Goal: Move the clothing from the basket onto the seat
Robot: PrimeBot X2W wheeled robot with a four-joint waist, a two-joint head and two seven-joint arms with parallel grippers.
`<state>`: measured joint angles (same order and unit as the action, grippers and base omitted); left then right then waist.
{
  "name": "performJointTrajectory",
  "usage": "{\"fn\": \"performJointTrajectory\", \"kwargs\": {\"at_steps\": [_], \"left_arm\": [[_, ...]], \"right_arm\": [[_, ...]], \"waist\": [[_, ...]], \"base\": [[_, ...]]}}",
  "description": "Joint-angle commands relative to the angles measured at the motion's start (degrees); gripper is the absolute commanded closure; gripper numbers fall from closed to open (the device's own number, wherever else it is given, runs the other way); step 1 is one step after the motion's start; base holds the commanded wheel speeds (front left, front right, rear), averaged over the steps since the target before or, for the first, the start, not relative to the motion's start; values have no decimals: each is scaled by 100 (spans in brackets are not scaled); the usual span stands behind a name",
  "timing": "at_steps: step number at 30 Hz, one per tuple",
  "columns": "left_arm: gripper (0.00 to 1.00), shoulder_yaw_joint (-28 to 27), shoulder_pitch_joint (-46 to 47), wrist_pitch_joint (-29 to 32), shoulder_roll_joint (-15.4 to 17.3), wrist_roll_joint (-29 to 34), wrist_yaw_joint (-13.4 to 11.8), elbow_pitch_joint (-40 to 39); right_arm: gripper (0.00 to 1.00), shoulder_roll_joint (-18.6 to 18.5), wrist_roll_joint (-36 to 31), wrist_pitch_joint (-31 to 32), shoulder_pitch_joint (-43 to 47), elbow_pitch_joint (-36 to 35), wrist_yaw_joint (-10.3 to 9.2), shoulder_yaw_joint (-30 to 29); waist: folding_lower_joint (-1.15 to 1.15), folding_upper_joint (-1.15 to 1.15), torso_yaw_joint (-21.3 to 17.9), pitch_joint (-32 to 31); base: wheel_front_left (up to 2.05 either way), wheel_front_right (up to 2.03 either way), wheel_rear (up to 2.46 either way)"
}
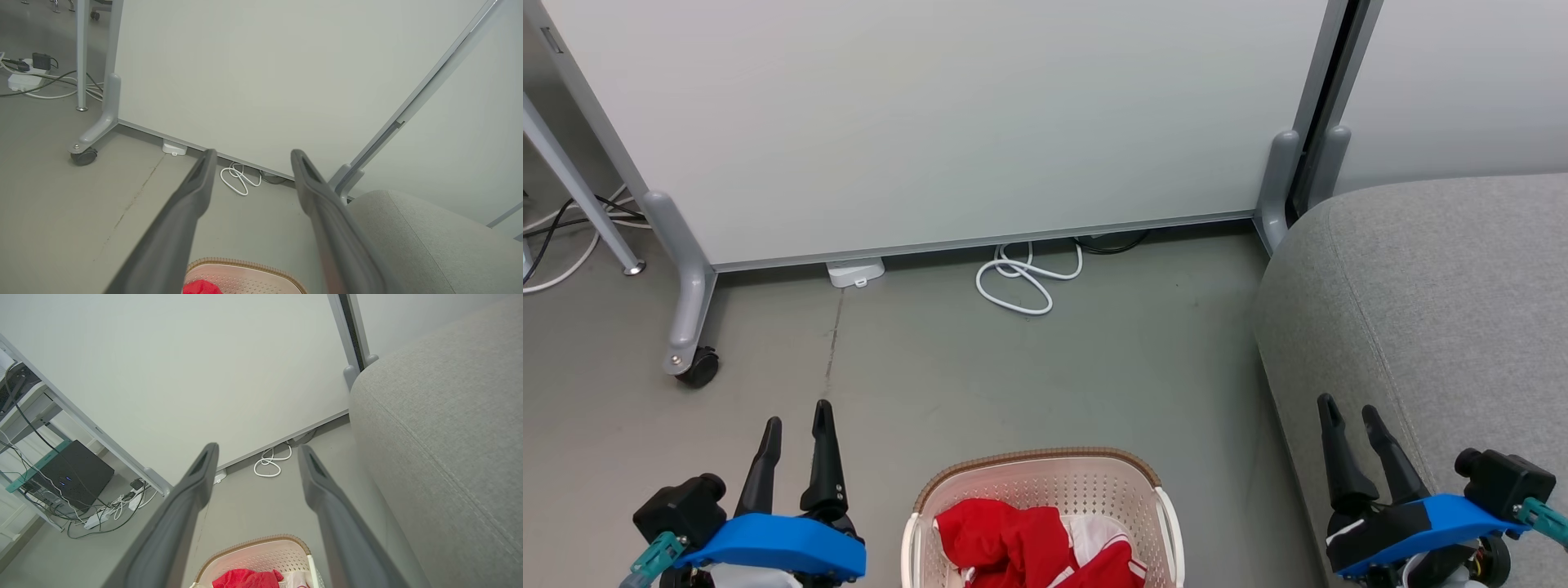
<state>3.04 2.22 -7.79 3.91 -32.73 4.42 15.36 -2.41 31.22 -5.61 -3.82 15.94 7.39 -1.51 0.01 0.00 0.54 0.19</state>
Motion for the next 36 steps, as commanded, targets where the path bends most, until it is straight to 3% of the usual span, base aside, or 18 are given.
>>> {"fn": "performJointTrajectory", "kwargs": {"at_steps": [1,36], "left_arm": [[0,41,105,-68,50,219,-24,-41],[0,193,113,-524,-2,1717,19,296]], "right_arm": [[0,-44,-195,-69,-109,-68,10,4],[0,-56,-1851,-472,-117,42,14,74]], "waist": [[0,0,2,-1],[0,0,19,-11]], "base": [[0,0,0],[0,0,0]]}}
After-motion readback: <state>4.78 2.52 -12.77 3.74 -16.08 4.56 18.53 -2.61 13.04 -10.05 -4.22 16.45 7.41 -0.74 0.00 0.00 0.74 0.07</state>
